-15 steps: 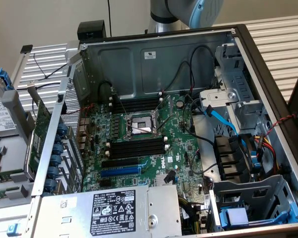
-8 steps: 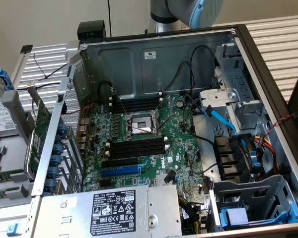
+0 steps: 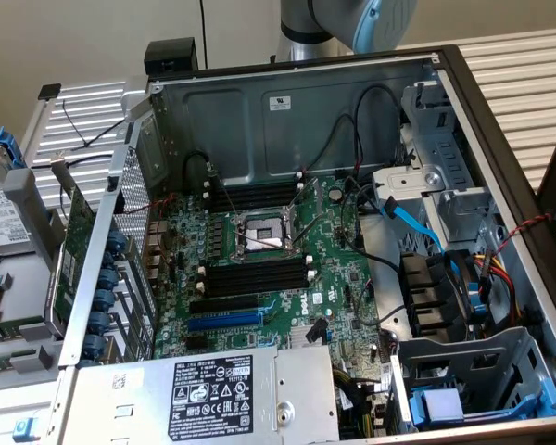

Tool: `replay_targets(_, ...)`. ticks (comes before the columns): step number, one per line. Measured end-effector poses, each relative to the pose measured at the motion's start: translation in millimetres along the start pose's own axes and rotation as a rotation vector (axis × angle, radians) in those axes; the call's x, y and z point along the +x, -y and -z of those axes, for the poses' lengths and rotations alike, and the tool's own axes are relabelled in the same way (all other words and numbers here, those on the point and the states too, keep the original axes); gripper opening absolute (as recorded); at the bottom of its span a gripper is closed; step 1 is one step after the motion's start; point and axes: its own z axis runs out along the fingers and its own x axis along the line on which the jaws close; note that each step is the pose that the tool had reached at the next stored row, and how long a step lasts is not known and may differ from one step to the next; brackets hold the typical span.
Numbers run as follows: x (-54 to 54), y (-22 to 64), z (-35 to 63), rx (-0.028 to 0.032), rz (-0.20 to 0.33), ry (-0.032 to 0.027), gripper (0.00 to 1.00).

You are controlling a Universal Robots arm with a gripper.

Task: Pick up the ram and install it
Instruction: 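Pick up the ram and move it above insertion slot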

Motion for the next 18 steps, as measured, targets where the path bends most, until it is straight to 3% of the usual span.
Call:
replay_targets(5,0.1,0.1,-7.0,0.0002,0.000,-0.0002,0.11)
replay_targets(18,0.2,0.8,-9.8,0.0004,0.000,-0.0001,0.11)
